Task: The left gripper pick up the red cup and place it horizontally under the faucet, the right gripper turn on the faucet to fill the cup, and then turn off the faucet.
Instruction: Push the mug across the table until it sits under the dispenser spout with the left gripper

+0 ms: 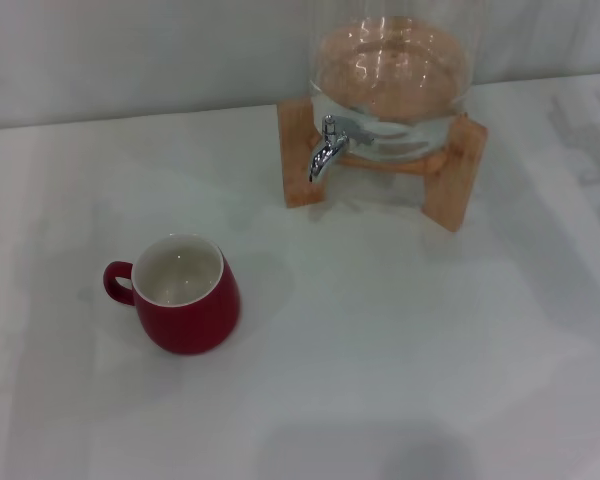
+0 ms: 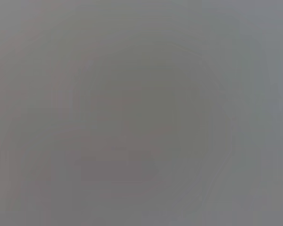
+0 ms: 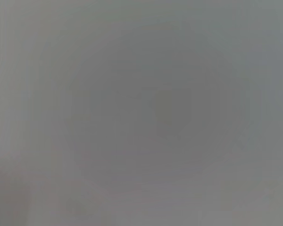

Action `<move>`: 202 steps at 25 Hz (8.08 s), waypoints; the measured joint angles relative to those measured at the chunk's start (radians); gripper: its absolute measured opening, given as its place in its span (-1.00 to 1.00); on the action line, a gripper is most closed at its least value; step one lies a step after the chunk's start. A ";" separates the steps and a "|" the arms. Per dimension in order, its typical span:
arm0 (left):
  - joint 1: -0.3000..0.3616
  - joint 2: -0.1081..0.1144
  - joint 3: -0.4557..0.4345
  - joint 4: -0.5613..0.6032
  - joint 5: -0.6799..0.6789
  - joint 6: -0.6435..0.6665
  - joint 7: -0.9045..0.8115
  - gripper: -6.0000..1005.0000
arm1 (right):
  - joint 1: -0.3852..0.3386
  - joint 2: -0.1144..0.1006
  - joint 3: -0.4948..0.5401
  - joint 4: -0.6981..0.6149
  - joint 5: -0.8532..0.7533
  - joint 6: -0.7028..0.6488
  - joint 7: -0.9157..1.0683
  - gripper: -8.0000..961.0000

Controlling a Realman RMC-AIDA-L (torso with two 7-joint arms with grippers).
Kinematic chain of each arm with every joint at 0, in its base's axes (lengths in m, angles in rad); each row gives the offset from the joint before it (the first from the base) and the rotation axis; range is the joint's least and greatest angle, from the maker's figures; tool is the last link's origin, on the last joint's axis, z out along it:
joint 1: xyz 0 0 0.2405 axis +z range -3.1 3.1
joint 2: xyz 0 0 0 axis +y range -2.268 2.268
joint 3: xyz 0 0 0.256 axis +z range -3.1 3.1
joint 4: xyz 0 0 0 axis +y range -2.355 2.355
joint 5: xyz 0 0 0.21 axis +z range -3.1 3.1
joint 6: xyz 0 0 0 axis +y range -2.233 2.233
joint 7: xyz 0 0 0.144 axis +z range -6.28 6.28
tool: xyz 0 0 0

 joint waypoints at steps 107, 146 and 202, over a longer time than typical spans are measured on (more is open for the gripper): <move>0.170 0.001 0.432 0.165 0.094 0.291 0.194 0.77 | -0.002 0.000 0.051 -0.051 0.016 -0.015 -0.041 0.41; 0.065 0.008 0.425 0.133 0.101 0.389 0.183 0.72 | -0.021 0.003 0.043 -0.038 0.014 0.040 -0.041 0.41; -0.099 0.009 0.399 0.115 0.141 0.400 -0.010 -0.80 | -0.007 0.003 0.038 -0.025 0.009 0.037 -0.041 0.41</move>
